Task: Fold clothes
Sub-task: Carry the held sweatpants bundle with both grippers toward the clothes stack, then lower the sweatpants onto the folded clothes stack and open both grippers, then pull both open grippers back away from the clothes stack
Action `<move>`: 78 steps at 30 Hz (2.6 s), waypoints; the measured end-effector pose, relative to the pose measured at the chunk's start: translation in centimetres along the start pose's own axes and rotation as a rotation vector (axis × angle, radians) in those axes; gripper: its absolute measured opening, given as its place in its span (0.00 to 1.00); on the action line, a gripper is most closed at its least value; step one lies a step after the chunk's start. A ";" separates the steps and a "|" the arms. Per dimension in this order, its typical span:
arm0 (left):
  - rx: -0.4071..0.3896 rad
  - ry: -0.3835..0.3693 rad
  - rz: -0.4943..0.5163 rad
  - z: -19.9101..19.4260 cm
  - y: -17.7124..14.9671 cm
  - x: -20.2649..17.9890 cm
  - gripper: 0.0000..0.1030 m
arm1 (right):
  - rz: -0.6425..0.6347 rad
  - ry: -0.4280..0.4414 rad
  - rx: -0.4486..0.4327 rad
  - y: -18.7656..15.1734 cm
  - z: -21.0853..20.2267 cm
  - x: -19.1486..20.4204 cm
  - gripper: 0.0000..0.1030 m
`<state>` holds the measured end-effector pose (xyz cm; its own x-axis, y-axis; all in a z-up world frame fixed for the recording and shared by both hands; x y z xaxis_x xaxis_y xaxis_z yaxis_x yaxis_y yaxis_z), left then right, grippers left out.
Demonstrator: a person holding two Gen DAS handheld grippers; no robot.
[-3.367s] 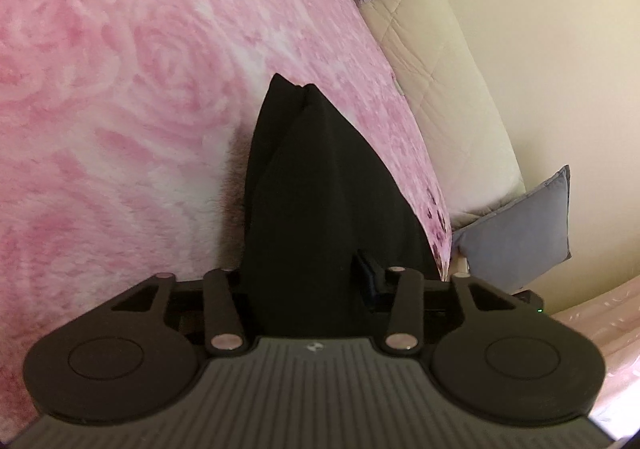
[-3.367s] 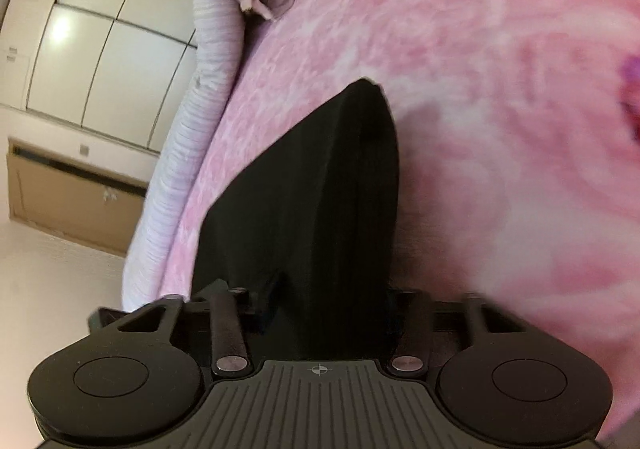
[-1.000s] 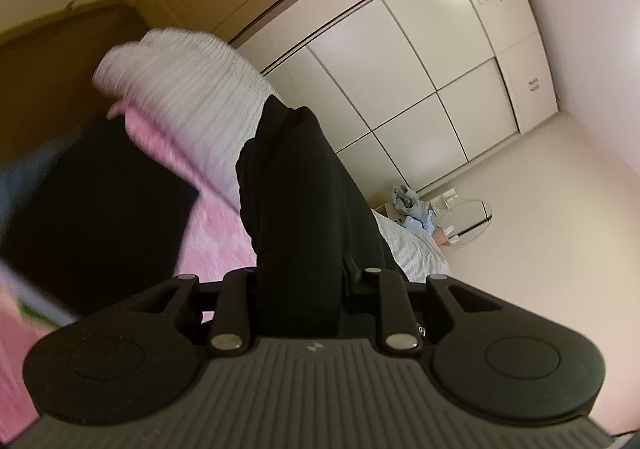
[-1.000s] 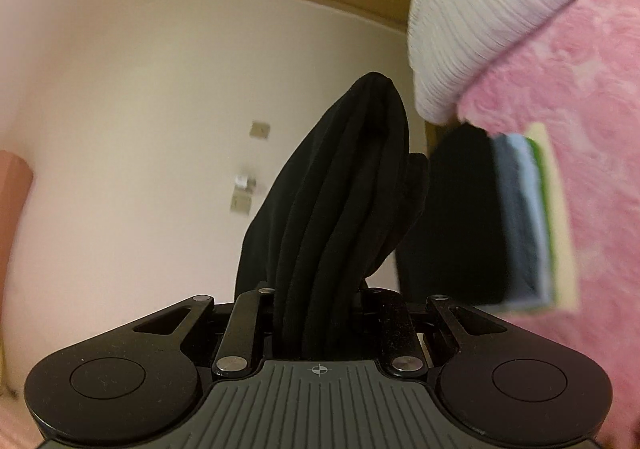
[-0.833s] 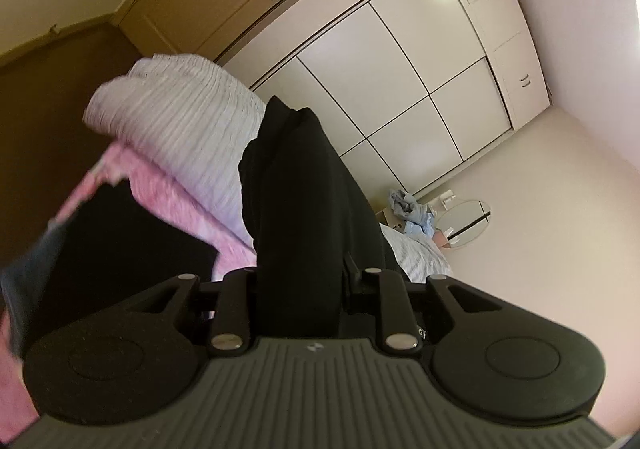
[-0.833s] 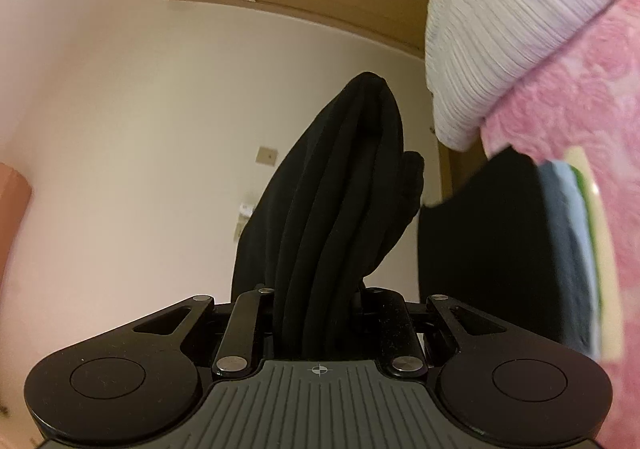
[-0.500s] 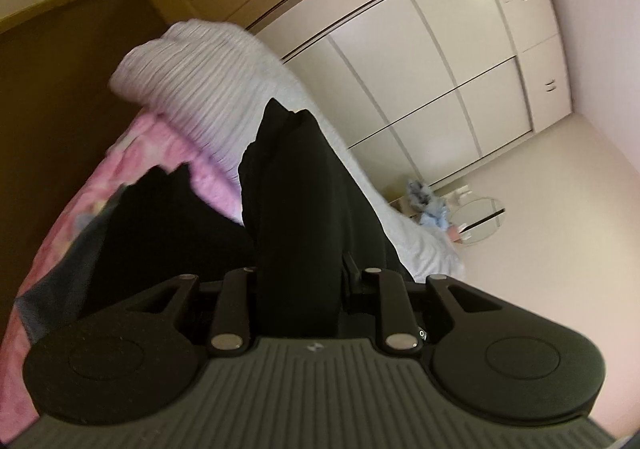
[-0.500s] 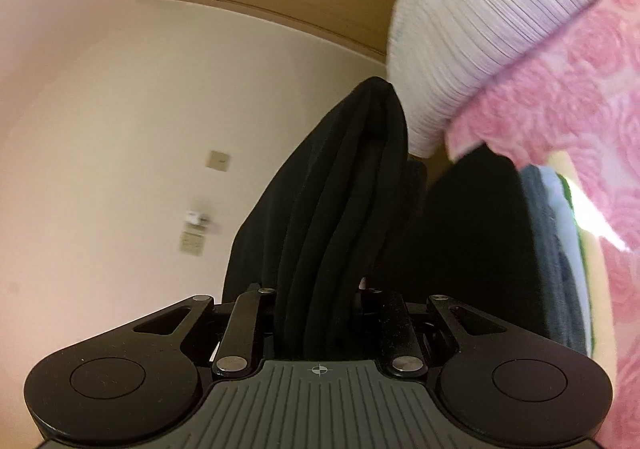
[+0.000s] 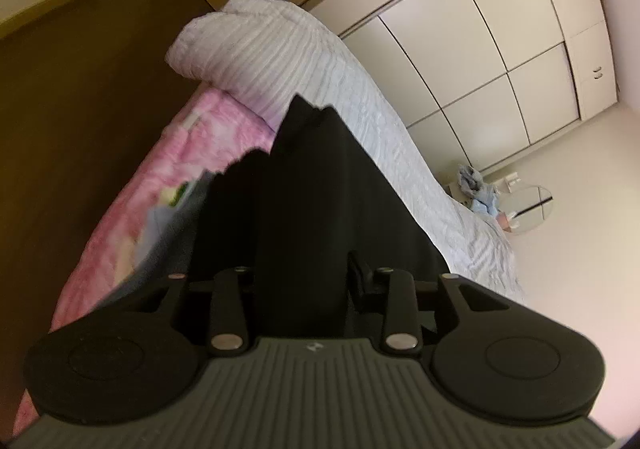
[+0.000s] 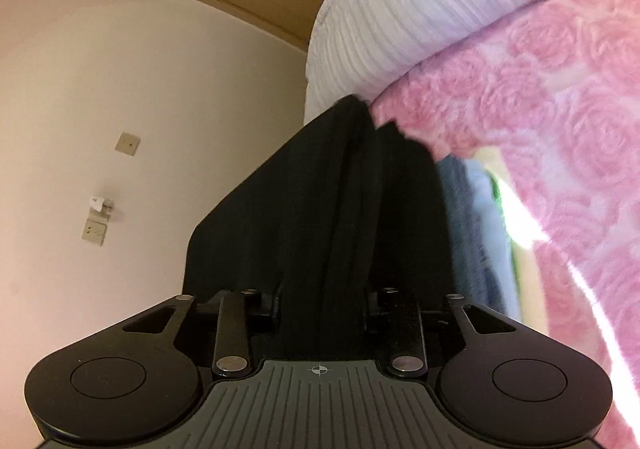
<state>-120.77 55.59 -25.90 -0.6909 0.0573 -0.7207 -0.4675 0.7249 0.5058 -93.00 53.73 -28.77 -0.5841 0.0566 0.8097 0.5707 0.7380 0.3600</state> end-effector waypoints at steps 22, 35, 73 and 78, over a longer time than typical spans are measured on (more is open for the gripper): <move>-0.117 0.212 0.414 6.0 2.1 -2.1 0.09 | -0.733 -0.357 -0.127 0.9 6.3 2.7 0.34; -0.126 0.250 0.332 -5.0 -0.1 -4.1 0.07 | -0.746 -0.247 -0.097 -2.0 -4.0 8.3 0.34; -0.029 0.700 0.496 -17.5 -16.7 -12.3 0.60 | -0.716 -0.434 0.173 -17.0 -17.0 8.5 0.50; -0.066 0.738 0.494 -18.3 -17.0 -12.8 0.61 | -0.708 -0.444 0.142 -17.0 -17.5 8.4 0.52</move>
<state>-114.07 29.96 -16.56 -0.9907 -0.1200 0.0645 -0.0369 0.6920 0.7209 -97.47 29.90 -19.96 -0.9656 -0.2140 0.1478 -0.0756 0.7747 0.6278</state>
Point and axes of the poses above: each gripper's, at about its wrist camera, not at the fingertips, and z roughly the way its jaws point, x to its left, y to its top, the point moved 10 cm from there along z, roughly the way its jaws point, and after that the axes turned 8 degrees about -x, right-handed, at the moved point
